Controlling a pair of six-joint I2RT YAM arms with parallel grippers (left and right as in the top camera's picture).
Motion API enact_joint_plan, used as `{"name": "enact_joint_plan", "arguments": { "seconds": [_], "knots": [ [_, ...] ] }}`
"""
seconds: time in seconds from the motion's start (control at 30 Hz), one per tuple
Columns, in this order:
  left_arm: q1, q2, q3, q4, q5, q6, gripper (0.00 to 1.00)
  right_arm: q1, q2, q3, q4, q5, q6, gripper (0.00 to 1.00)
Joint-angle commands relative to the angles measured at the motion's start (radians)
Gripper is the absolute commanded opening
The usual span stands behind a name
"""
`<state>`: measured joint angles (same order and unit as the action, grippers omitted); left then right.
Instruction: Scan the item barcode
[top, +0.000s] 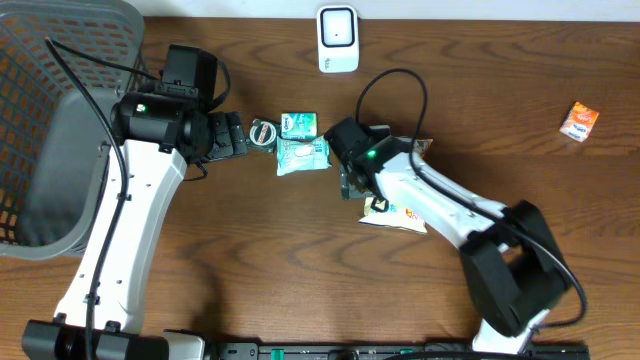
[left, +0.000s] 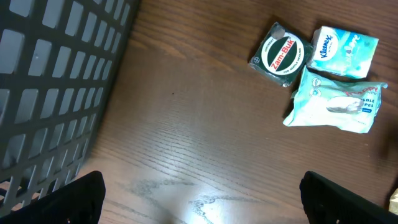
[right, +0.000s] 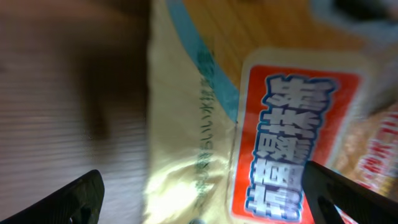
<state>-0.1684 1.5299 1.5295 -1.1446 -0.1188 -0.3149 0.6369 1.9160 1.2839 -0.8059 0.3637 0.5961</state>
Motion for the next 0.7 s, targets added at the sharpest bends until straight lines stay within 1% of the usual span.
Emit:
{"name": "enact_joint_plan", "arguments": {
  "seconds": [0.0,0.1,0.17,0.23,0.27,0.3,0.33,0.37,0.4,0.43,0.47,0.5,0.57,0.67],
  "knots": [
    [0.002,-0.002,-0.001,-0.002,-0.017,-0.005,0.99,-0.002,0.068,0.011,-0.020,0.111,0.036,0.97],
    [0.002,-0.002,-0.001,-0.002,-0.017,-0.005,0.99,-0.009,0.113,0.011,-0.015,0.108,0.036,0.95],
    [0.002,-0.002,-0.001,-0.002,-0.017,-0.005,0.98,-0.009,0.131,0.011,-0.013,0.106,0.036,0.91],
    [0.002,-0.002,-0.001,-0.002,-0.017,-0.005,0.99,-0.010,0.145,0.011,-0.010,0.100,0.036,0.82],
    [0.002,-0.002,-0.001,-0.002,-0.017,-0.005,0.99,-0.010,0.145,0.011,-0.008,0.089,0.036,0.68],
    [0.002,-0.002,-0.001,-0.002,-0.017,-0.005,0.98,-0.010,0.144,0.011,-0.004,0.084,0.036,0.62],
    [0.002,-0.002,-0.001,-0.002,-0.017,-0.005,0.99,-0.010,0.141,0.011,0.003,0.072,0.035,0.51],
    [0.002,-0.002,-0.001,-0.002,-0.017,-0.005,0.99,-0.011,0.141,0.013,0.010,0.056,0.035,0.44],
    [0.002,-0.002,-0.001,-0.002,-0.017,-0.005,0.99,-0.014,0.139,0.017,0.010,0.040,0.036,0.33],
    [0.002,-0.002,-0.001,-0.002,-0.017,-0.005,0.99,-0.019,0.139,0.023,0.010,0.021,0.035,0.17],
    [0.002,-0.002,-0.001,-0.002,-0.017,-0.005,0.99,-0.027,0.137,0.032,0.007,-0.002,0.035,0.02],
    [0.002,-0.002,-0.001,-0.002,-0.017,-0.005,0.99,-0.036,0.132,0.042,0.001,-0.024,0.035,0.01],
    [0.002,-0.002,-0.001,-0.002,-0.017,-0.005,0.99,-0.060,0.111,0.063,-0.011,-0.085,0.025,0.01],
    [0.002,-0.002,-0.001,-0.002,-0.017,-0.005,0.98,-0.106,0.042,0.090,-0.012,-0.200,-0.025,0.01]
  ]
}}
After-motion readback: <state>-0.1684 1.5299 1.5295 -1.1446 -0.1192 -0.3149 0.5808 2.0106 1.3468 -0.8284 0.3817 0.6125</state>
